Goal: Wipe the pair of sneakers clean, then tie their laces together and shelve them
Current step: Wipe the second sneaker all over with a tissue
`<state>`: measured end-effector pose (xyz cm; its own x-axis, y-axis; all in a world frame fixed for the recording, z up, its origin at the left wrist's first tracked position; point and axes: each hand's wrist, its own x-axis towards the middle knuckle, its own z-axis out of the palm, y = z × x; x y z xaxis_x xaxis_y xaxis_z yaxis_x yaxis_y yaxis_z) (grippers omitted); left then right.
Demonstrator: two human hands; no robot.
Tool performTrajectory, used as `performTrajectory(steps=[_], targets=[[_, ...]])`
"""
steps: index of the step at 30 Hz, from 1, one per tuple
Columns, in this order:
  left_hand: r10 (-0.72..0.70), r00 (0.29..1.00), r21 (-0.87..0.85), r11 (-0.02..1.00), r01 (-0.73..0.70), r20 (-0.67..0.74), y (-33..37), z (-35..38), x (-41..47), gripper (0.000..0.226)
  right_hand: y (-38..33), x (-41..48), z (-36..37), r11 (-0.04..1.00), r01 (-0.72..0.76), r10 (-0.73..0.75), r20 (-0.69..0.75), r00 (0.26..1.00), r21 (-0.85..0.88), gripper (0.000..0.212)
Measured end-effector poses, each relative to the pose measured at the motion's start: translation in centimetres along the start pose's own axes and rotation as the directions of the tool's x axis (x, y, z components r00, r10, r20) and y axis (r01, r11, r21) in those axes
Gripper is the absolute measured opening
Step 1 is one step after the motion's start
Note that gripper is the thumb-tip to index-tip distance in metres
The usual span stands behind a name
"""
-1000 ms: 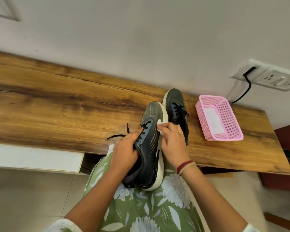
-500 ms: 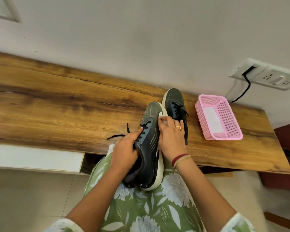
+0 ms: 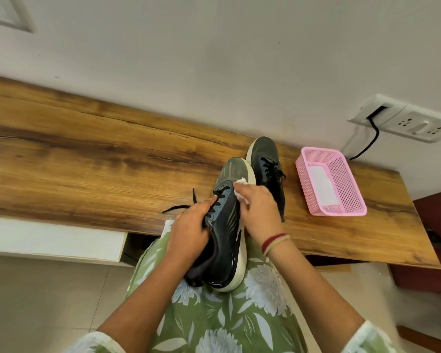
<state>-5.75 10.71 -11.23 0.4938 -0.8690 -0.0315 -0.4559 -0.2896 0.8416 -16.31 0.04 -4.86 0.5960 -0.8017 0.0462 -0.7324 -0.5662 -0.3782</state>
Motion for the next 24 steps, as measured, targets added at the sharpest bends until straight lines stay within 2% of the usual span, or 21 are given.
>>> performTrajectory(steps=[3,6,7,10,11,15,18,20,24], targets=[[-0.010,1.000,-0.001,1.000,0.010,-0.006,-0.3,0.0,0.0,0.051,0.1,-2.2,1.4,0.993,0.115,-0.117,-0.052,0.992,-0.036,0.035],[-0.006,1.000,-0.001,1.000,0.006,-0.006,-0.3,0.0,0.0,0.049,0.9,-3.0,0.6,0.982,0.190,-0.190,-0.016,0.982,0.012,0.038],[-0.003,1.000,0.001,1.000,0.003,-0.002,-0.3,0.0,0.0,0.049,1.1,-2.5,0.1,0.988,0.145,-0.144,-0.024,0.989,0.050,0.038],[-0.005,1.000,0.014,1.000,0.005,0.007,0.0,0.2,0.0,0.049,1.4,-0.4,-0.5,0.976,-0.100,0.128,-0.139,0.982,0.191,0.035],[-0.008,1.000,0.019,1.000,0.008,0.008,0.0,0.2,0.0,0.049,1.1,0.0,-0.4,0.972,-0.118,0.153,-0.163,0.975,0.204,0.035],[-0.013,1.000,-0.009,1.000,0.013,0.008,-0.2,0.0,-0.1,0.049,-0.4,-2.6,1.9,0.996,0.084,-0.081,-0.088,0.993,0.036,0.043],[-0.002,1.000,-0.017,1.000,0.002,0.014,-0.4,-0.2,-0.2,0.049,-0.9,-5.6,1.1,0.988,0.126,-0.124,-0.030,0.992,0.092,0.043],[0.009,1.000,-0.001,1.000,-0.009,0.016,-0.3,-0.2,-0.2,0.049,-0.9,-5.2,-0.1,0.988,0.092,-0.092,-0.009,0.996,0.126,0.039],[0.005,1.000,0.014,1.000,-0.005,0.021,0.0,-0.1,-0.2,0.048,-0.6,-0.6,-0.2,0.994,-0.039,0.045,-0.060,0.997,0.104,0.038]])
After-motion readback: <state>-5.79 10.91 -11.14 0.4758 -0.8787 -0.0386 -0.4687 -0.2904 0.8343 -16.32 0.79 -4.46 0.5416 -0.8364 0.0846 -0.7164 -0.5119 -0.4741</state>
